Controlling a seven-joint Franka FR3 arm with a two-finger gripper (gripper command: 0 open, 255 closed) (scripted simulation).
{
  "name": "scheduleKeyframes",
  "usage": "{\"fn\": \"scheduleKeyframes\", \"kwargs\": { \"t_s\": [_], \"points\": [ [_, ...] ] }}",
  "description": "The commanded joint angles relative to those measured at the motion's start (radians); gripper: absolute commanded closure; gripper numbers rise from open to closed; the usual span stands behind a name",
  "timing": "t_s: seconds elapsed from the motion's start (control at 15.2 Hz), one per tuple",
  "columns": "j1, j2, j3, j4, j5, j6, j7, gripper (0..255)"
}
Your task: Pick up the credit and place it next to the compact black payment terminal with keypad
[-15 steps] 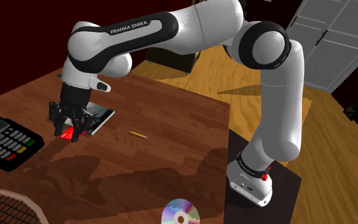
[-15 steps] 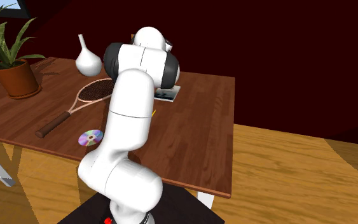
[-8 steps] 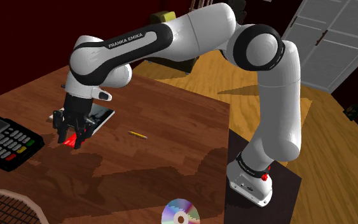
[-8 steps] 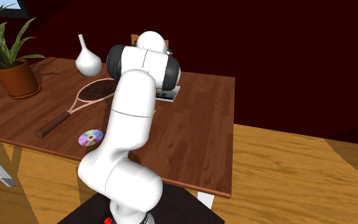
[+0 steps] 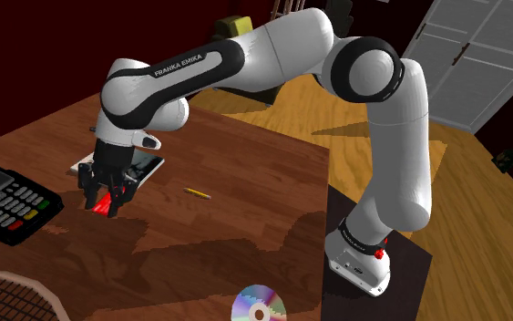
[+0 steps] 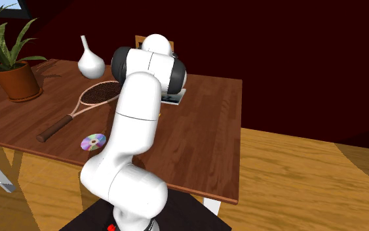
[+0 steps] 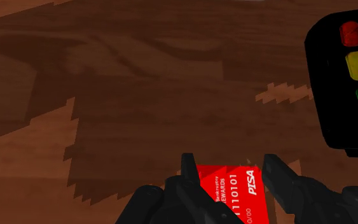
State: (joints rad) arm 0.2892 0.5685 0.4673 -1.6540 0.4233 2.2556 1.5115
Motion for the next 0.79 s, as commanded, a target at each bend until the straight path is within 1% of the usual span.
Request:
{"fn": "scheduleKeyframes", "kwargs": {
  "t_s": [0.0, 0.07, 0.4, 0.66, 0.73],
  "points": [
    [0.0, 0.0, 0.0, 0.0, 0.0, 0.0, 0.0, 255],
    [0.0, 0.0, 0.0, 0.0, 0.0, 0.0, 0.0, 0],
    [0.0, 0.0, 0.0, 0.0, 0.0, 0.0, 0.0, 0],
    [-0.047, -0.067, -0.001, 0.014, 0.008, -0.095, -0.004, 0],
    [-0.047, -0.067, -0.001, 0.014, 0.008, -0.095, -0.004, 0]
  ]
}}
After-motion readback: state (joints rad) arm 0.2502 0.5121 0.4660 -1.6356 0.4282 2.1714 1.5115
